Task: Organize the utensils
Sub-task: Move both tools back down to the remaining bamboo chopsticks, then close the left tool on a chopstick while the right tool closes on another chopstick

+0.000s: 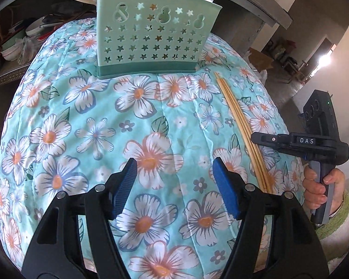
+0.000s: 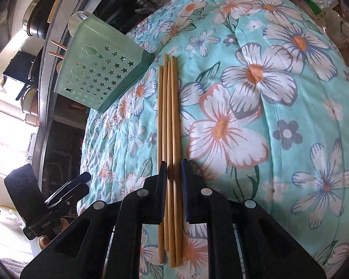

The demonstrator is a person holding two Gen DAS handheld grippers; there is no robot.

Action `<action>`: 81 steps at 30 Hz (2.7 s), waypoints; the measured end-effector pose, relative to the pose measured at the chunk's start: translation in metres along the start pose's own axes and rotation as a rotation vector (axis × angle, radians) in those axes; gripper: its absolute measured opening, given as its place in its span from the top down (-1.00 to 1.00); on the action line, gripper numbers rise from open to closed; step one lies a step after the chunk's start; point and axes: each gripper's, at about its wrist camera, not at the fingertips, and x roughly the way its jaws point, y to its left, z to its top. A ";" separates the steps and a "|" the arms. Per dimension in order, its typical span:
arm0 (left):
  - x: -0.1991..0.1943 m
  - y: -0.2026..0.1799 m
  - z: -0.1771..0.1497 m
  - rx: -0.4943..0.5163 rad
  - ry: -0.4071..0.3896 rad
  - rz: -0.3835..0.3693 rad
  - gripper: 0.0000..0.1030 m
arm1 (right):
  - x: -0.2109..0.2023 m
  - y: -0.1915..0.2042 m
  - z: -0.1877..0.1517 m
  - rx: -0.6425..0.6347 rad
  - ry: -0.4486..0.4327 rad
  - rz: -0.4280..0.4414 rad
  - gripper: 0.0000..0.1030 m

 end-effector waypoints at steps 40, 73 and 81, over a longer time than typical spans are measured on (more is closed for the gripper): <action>0.115 -0.074 0.044 -0.081 0.200 -0.339 0.70 | -0.019 -0.033 -0.007 0.070 -0.052 0.081 0.88; 0.048 0.009 0.004 -0.244 0.139 -0.216 0.89 | -0.025 -0.012 -0.016 -0.005 0.032 -0.043 0.87; 0.042 0.009 0.027 -0.148 0.120 -0.153 0.53 | -0.026 0.005 0.003 -0.086 0.015 -0.133 0.66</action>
